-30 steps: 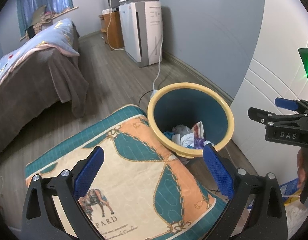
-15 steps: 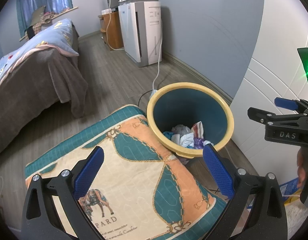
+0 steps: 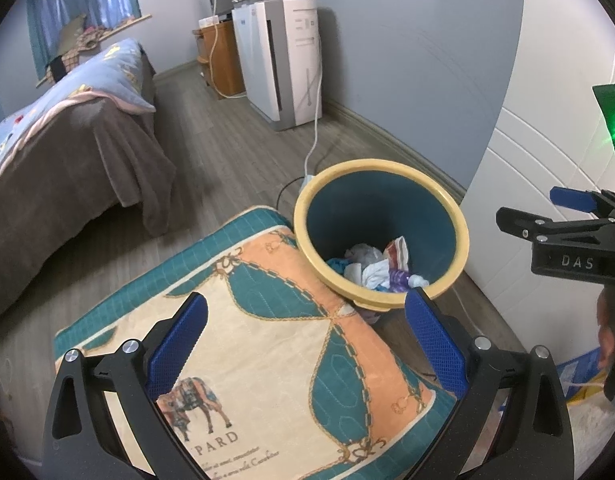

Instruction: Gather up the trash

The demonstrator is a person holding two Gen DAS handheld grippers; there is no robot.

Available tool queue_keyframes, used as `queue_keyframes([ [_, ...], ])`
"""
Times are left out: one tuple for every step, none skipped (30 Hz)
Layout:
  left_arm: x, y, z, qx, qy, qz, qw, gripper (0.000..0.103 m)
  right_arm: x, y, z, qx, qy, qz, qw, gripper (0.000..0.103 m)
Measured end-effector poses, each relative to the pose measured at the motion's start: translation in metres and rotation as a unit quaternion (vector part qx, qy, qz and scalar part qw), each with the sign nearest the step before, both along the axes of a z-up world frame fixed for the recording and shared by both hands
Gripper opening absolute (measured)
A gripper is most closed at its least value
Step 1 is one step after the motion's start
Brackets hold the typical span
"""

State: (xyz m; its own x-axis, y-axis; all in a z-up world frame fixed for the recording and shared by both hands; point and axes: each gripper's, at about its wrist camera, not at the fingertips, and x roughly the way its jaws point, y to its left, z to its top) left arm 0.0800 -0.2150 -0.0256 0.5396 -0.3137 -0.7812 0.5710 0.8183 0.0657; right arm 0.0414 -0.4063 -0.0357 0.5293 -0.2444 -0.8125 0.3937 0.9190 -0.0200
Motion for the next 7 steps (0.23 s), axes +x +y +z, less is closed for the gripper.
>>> queue_keyframes([
  [-0.0006,0.0001,0.0003,0.002,-0.001,-0.001,1.0,0.098,-0.0012,-0.0007,0.0004,0.001,-0.001,-0.002,1.0,0.097],
  [-0.001,0.0003,0.0007,0.004,-0.002,-0.001,1.0,0.098,-0.0007,-0.0005,0.0001,0.002,-0.001,-0.003,1.0,0.097],
  [-0.0004,0.0021,0.0011,0.005,-0.002,0.0,1.0,0.098,-0.0008,-0.0005,0.0003,0.003,-0.001,-0.003,1.0,0.097],
  [-0.001,0.0025,0.0012,0.006,-0.001,0.002,1.0,0.098,-0.0014,-0.001,0.0003,0.004,-0.001,-0.003,1.0,0.097],
  [-0.0006,0.0043,0.0013,0.006,0.0,0.004,1.0,0.098,-0.002,-0.0004,0.0007,0.004,-0.002,-0.002,1.0,0.097],
  [-0.0004,0.0053,0.001,0.007,0.001,0.005,1.0,0.098,-0.0016,0.0007,0.0026,0.004,-0.001,-0.001,1.0,0.097],
  [-0.0006,0.0062,0.0008,0.008,0.003,0.009,0.9999,0.098,-0.002,0.0011,0.0032,0.003,-0.001,0.0,1.0,0.097],
])
